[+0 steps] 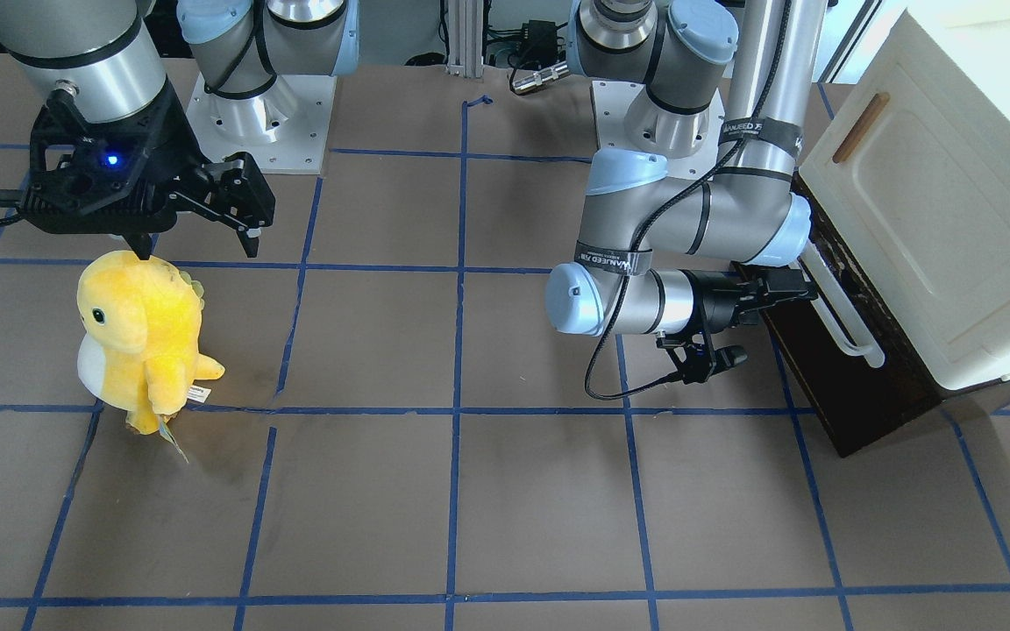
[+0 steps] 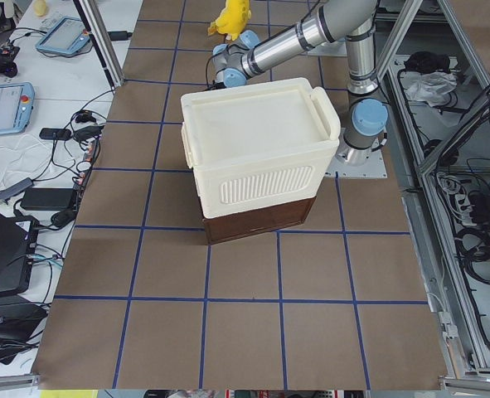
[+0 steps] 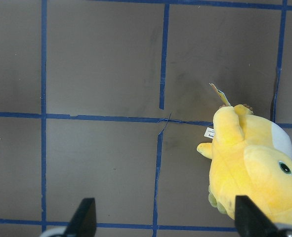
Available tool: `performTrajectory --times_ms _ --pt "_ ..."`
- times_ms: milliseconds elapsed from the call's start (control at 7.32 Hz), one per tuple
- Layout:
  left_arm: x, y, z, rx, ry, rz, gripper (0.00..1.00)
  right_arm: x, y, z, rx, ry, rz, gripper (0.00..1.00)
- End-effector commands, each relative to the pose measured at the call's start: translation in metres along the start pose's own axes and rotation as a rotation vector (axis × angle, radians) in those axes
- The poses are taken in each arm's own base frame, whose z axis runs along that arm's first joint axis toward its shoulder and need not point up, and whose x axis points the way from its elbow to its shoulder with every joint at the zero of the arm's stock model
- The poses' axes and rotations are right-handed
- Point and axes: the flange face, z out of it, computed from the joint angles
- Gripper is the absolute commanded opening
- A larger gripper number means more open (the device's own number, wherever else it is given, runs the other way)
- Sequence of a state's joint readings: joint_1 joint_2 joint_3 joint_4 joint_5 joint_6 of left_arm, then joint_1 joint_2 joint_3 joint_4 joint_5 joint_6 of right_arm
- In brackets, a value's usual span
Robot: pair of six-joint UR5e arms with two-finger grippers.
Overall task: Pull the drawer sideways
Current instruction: 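Move the left gripper down toward the white handle of the wooden drawer, then lower the left gripper around the white handle and close it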
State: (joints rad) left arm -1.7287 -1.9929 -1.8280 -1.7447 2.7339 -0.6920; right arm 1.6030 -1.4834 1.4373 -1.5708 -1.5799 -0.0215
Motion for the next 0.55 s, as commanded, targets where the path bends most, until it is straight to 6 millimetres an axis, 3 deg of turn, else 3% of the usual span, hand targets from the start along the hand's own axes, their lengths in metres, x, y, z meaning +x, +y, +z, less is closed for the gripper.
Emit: performTrajectory --times_ms 0,410 --pt "0.0164 0.0005 0.0094 0.041 -0.099 -0.039 0.97 0.0 0.0 0.0 0.0 0.0 0.0 1.0" --pt "0.0178 -0.0037 0.0103 0.08 -0.14 -0.045 0.98 0.0 0.0 0.0 0.0 0.0 0.0 1.0"
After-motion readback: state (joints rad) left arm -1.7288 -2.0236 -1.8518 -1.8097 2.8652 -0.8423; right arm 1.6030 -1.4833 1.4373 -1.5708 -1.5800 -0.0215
